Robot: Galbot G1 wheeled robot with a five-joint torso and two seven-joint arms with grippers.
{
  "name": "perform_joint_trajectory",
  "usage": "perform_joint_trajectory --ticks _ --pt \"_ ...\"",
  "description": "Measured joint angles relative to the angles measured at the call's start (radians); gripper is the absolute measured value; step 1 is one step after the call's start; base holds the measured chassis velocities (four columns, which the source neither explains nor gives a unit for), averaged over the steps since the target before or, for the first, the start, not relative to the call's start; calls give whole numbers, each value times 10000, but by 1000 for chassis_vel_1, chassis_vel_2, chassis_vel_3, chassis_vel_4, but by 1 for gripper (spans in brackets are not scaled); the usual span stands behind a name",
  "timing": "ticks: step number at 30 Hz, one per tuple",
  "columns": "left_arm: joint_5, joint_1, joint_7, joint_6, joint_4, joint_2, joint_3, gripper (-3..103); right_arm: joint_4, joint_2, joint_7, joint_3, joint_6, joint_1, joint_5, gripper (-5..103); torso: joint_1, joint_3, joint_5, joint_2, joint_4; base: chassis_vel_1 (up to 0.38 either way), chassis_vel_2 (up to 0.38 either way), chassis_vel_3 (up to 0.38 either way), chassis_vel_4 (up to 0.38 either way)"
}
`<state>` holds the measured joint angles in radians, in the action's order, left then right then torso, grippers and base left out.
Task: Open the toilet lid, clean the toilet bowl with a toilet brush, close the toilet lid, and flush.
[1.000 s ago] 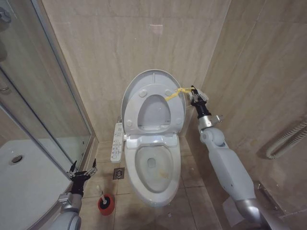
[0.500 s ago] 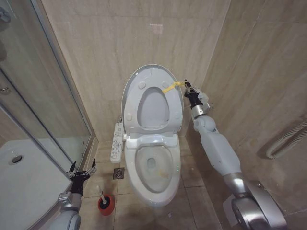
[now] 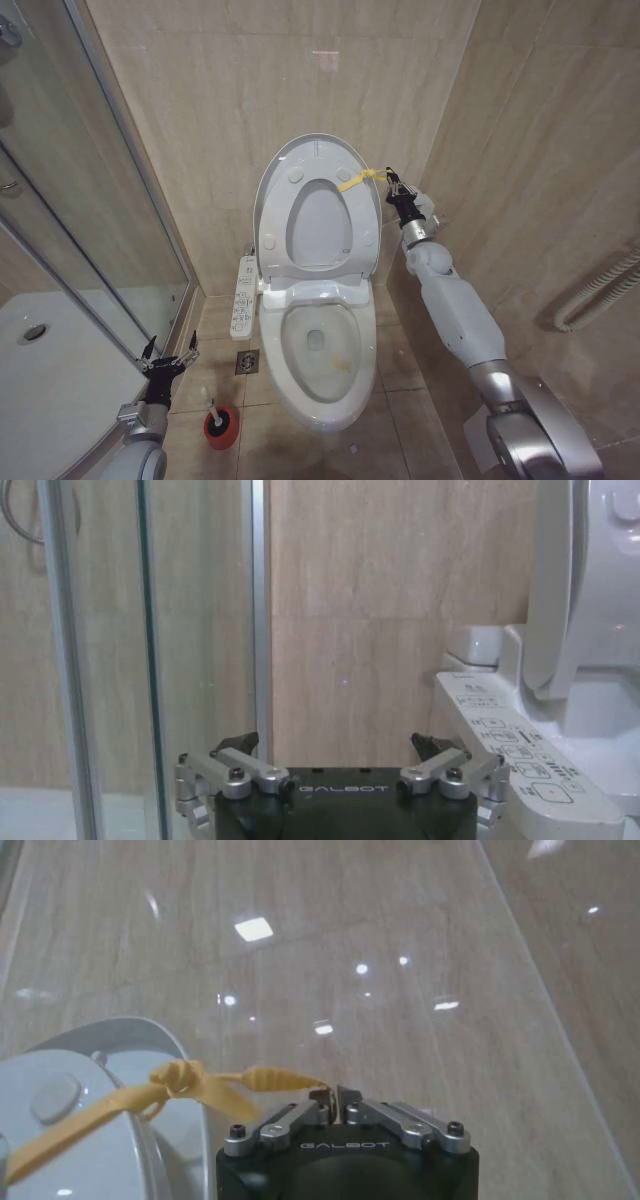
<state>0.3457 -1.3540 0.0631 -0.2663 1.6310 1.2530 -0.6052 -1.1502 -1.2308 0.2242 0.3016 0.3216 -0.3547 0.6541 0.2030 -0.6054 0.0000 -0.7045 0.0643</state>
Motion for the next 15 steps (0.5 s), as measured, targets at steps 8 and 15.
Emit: perform_joint_trajectory --ticks 8,15 --pt "24 36 2 4 -53 -35 4 100 -1986 545 -329 -153 -49 -1556 365 33 -1 0 5 0 -3 0 0 0 0" --pt "-3 -29 5 17 82 67 131 100 -3916 1115 -576 518 -60 -3023 582 33 -2 1 -1 0 -3 0 0 0 0"
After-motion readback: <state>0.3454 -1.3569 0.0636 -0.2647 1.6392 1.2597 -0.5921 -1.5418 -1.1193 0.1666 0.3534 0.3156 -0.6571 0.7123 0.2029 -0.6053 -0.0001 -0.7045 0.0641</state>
